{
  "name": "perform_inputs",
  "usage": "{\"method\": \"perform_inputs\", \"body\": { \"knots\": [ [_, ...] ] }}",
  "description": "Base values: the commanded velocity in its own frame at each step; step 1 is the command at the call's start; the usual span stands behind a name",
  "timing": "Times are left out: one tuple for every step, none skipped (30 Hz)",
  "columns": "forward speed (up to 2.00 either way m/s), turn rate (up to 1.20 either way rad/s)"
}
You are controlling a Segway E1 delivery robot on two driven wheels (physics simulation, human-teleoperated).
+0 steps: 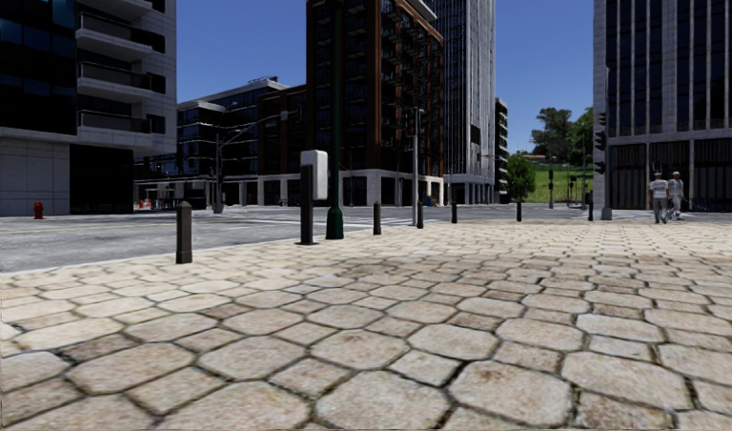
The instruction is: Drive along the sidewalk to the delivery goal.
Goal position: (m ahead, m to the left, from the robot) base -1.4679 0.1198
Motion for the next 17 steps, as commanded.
{"method": "perform_inputs", "body": {
  "knots": [
    [0.00, 0.00],
    [0.00, 0.00],
    [0.00, 0.00],
    [0.00, 0.00],
    [0.00, 0.00],
    [0.00, 0.00],
    [0.00, 0.00],
    [0.00, 0.00],
    [0.00, 0.00],
    [0.00, 0.00],
    [0.00, 0.00],
    [0.00, 0.00],
    [0.00, 0.00],
    [0.00, 0.00],
    [0.00, 0.00],
    [0.00, 0.00],
    [0.00, 0.00]
  ]
}}
